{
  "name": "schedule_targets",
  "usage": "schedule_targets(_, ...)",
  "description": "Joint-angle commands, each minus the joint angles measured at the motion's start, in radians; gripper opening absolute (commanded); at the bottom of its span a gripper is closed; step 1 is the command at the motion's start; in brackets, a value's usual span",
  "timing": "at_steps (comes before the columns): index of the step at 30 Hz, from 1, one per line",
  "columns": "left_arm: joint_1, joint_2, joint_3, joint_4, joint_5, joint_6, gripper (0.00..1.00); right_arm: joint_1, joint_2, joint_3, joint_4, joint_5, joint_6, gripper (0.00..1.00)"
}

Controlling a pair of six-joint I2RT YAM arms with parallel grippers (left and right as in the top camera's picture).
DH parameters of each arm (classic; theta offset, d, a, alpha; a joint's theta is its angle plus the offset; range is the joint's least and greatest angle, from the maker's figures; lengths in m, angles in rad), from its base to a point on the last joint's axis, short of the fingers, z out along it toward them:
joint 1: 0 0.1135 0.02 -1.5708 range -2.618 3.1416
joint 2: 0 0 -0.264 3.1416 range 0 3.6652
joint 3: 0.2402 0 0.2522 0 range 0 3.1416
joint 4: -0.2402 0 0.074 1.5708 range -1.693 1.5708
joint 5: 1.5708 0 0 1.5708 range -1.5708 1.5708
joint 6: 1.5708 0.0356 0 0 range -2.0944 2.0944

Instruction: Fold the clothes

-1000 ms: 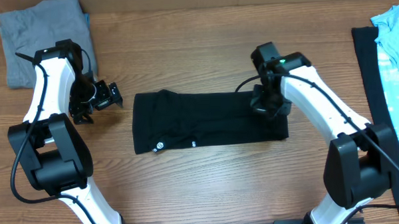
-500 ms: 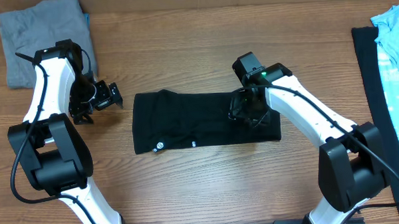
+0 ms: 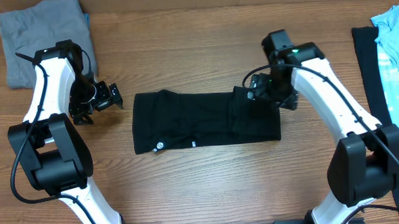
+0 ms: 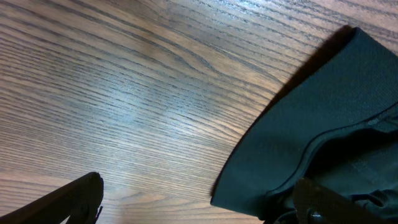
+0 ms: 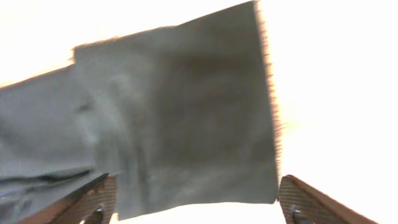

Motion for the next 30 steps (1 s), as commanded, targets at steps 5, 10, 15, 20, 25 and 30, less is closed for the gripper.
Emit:
schedule_targets(5,-0.004,-0.019,0.013,-0.002,-0.006,0.020,1.00,-0.155,-0.012,-0.084,0.045,0.000,-0.162,0.93)
schedule_targets(10,-0.004,-0.019,0.013,0.000,-0.006,0.020,1.00,-0.220,-0.012,-0.182,0.120,-0.187,-0.313,0.97)
schedule_targets(15,-0.004,-0.019,0.013,-0.002,-0.006,0.027,1.00,-0.286,-0.009,-0.276,0.234,-0.376,-0.397,1.00)
schedule_targets(20,-0.008,-0.019,0.012,-0.003,-0.006,0.027,1.00,-0.335,0.002,-0.350,0.306,-0.553,-0.462,1.00)
schedule_targets(25,-0.021,-0.019,0.012,0.002,-0.006,0.027,1.00,-0.337,0.025,-0.410,0.364,-0.663,-0.462,1.00)
schedule_targets(30,-0.035,-0.019,0.012,0.005,-0.006,0.027,1.00,-0.335,0.036,-0.465,0.408,-0.686,-0.394,0.84)
